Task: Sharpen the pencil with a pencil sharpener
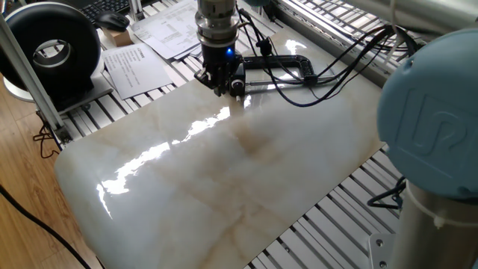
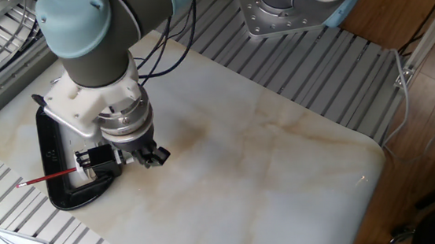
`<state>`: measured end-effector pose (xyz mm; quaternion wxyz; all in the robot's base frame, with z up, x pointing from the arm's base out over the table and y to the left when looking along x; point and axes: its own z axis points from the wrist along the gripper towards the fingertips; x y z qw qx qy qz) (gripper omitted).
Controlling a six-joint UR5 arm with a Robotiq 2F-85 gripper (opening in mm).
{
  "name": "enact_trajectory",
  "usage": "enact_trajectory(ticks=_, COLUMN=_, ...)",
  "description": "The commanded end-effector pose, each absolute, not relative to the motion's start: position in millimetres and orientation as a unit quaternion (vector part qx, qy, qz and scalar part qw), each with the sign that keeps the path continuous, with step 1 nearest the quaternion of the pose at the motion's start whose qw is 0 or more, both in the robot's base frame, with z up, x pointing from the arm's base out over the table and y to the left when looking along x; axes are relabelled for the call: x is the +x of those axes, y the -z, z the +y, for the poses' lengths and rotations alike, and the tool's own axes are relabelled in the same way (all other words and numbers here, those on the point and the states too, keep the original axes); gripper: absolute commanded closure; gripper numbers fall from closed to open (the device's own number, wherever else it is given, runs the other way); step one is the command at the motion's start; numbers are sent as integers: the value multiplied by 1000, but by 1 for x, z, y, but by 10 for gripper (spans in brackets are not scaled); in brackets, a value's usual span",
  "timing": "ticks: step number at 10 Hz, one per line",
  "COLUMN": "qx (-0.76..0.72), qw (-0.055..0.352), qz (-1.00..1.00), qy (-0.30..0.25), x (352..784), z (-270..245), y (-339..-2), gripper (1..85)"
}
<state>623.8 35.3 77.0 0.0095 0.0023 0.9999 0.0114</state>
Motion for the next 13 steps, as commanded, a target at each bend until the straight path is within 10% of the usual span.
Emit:
enact_trajectory(ticks=1, qx=7, qw=47, qz=999, qy=-21, x=643, z=36, y=-76, gripper=690)
enact_trajectory(ticks=3, qx=33, qw=41, qz=999, qy=6, x=641, z=22, y=-69, gripper=830)
enact_trajectory(ticks=13, qx=95, qw=52, qz=994, qy=28, x=632, z=23, y=-35, gripper=840)
